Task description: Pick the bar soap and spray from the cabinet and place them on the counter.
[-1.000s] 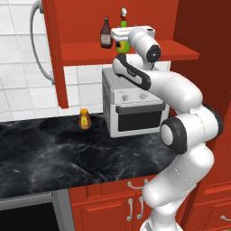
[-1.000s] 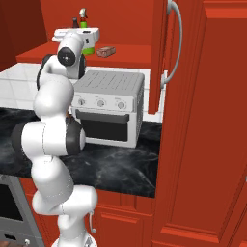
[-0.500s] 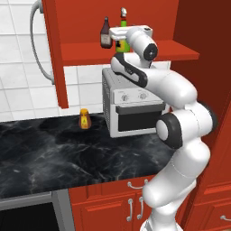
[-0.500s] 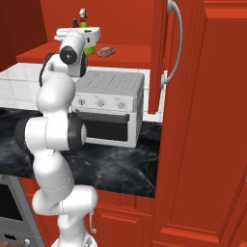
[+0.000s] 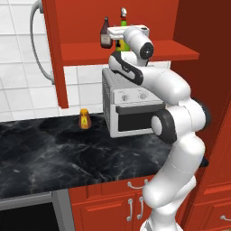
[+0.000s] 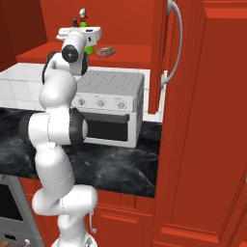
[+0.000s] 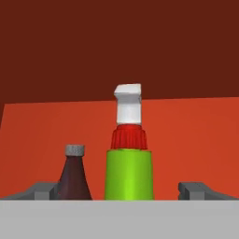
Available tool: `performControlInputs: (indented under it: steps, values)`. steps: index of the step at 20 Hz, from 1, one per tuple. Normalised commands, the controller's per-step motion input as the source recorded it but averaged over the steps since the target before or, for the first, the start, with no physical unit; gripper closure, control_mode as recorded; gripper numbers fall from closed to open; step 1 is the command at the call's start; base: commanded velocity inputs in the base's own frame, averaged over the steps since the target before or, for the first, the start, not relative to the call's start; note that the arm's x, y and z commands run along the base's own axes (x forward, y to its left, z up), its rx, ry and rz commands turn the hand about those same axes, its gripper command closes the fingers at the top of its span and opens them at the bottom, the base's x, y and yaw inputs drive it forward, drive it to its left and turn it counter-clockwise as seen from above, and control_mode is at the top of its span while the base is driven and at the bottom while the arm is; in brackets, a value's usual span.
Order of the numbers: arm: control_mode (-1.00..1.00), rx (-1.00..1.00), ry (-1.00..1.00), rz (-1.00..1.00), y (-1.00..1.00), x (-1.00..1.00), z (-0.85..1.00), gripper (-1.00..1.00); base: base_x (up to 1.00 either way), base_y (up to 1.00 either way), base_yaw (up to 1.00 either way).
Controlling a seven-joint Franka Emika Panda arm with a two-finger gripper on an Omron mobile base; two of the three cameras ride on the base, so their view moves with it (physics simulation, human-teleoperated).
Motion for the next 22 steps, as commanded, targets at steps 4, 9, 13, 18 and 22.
performControlInputs:
  steps: [4,9,13,18,22]
  values:
    - [-1.0,0.0,0.0,0.0,0.0,0.23,0.0,-1.0,0.0,0.0,0.0]
    - [-1.0,0.0,0.0,0.0,0.0,0.22,0.0,-1.0,0.0,0.0,0.0]
    - [-1.0,0.0,0.0,0.0,-0.02,0.16,0.0,1.0,0.0,0.0,0.0]
    - [-1.0,0.0,-0.04,0.0,-0.03,-0.05,0.0,1.0,0.0,0.0,0.0]
    - [-1.0,0.03,-0.09,0.01,-0.01,-0.36,0.0,1.0,0.0,0.0,0.0]
